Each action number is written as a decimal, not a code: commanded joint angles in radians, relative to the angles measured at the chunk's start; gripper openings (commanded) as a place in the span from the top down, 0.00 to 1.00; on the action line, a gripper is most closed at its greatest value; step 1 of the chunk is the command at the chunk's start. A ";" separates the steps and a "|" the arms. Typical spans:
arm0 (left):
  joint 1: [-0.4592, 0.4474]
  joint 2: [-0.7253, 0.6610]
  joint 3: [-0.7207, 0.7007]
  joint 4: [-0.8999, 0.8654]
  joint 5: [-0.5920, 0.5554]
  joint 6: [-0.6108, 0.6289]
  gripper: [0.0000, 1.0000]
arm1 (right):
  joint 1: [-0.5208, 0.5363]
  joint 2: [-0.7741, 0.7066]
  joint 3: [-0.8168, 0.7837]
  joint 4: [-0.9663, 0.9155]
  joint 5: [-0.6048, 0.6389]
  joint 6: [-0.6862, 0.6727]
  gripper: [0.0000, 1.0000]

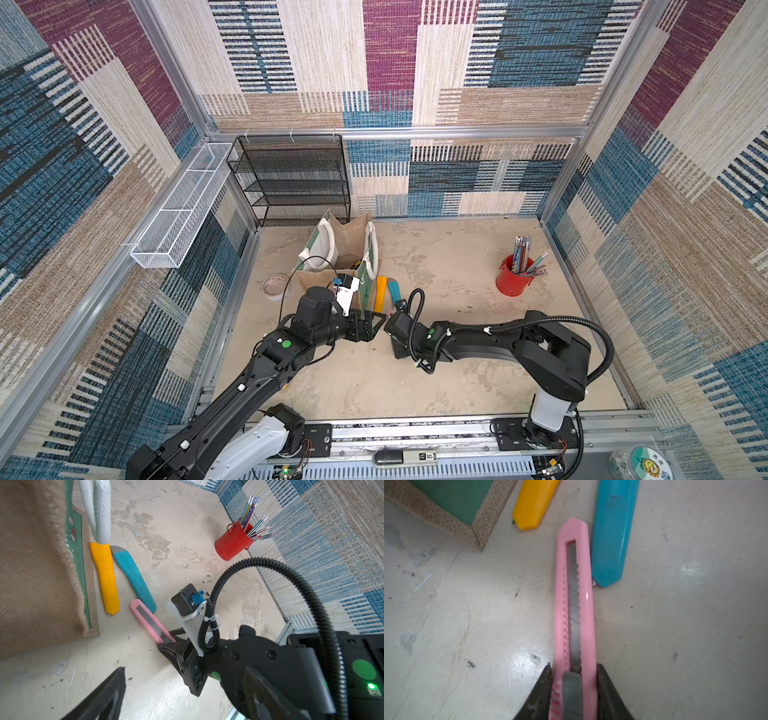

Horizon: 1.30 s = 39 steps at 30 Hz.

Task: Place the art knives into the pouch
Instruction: Pick up the utility knife at the center of the board.

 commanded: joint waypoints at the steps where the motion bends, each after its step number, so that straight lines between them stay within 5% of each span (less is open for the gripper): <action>1: 0.001 -0.002 0.006 -0.008 -0.002 0.024 0.09 | 0.001 0.027 -0.013 -0.121 -0.085 -0.012 0.70; 10: 0.001 0.002 0.007 -0.007 -0.008 0.026 0.09 | 0.001 0.016 -0.011 -0.124 -0.072 0.002 0.82; 39: 0.001 0.017 0.010 -0.017 -0.025 0.027 0.09 | 0.001 -0.071 -0.055 -0.116 -0.013 0.064 0.92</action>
